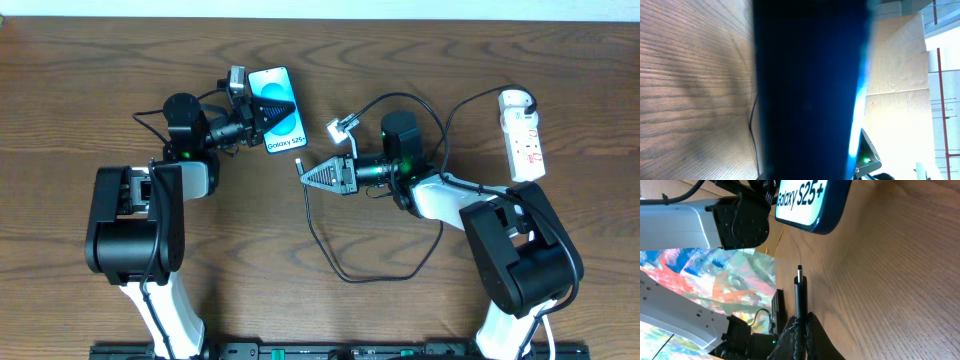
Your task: Plug charger to phone and switch on socket
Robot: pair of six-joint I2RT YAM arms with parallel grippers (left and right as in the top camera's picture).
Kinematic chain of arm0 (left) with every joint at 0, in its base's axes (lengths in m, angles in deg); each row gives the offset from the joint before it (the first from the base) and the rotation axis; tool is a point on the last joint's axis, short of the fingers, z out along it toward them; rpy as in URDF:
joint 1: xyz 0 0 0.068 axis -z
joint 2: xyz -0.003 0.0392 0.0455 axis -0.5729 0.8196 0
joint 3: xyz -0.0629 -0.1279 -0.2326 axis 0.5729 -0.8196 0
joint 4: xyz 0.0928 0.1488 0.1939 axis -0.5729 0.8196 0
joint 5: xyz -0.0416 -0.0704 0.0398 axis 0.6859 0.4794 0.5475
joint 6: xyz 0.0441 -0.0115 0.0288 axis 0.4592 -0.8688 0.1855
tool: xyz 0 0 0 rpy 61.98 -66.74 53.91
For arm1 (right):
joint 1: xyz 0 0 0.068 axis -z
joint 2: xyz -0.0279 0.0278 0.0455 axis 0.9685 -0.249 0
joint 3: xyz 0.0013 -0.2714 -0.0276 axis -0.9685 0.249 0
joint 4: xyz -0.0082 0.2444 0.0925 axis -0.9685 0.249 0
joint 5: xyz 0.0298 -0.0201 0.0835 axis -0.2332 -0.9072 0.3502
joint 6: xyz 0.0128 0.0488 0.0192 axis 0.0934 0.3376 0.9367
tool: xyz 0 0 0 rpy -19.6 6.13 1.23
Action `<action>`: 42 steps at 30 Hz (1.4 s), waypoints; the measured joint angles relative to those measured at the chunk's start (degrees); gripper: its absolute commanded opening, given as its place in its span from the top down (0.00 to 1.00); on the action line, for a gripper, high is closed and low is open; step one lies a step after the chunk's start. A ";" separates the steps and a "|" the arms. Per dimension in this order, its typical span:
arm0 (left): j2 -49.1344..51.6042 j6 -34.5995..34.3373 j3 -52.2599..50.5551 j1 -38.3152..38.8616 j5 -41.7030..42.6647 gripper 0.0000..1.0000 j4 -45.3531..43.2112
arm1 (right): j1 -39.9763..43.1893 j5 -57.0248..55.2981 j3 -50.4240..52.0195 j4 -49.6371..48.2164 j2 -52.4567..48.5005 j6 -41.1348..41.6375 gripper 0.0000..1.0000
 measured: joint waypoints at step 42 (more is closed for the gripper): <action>0.00 1.73 0.00 1.03 1.77 0.93 -1.73 | -1.36 -0.66 0.00 -3.67 0.00 2.45 0.99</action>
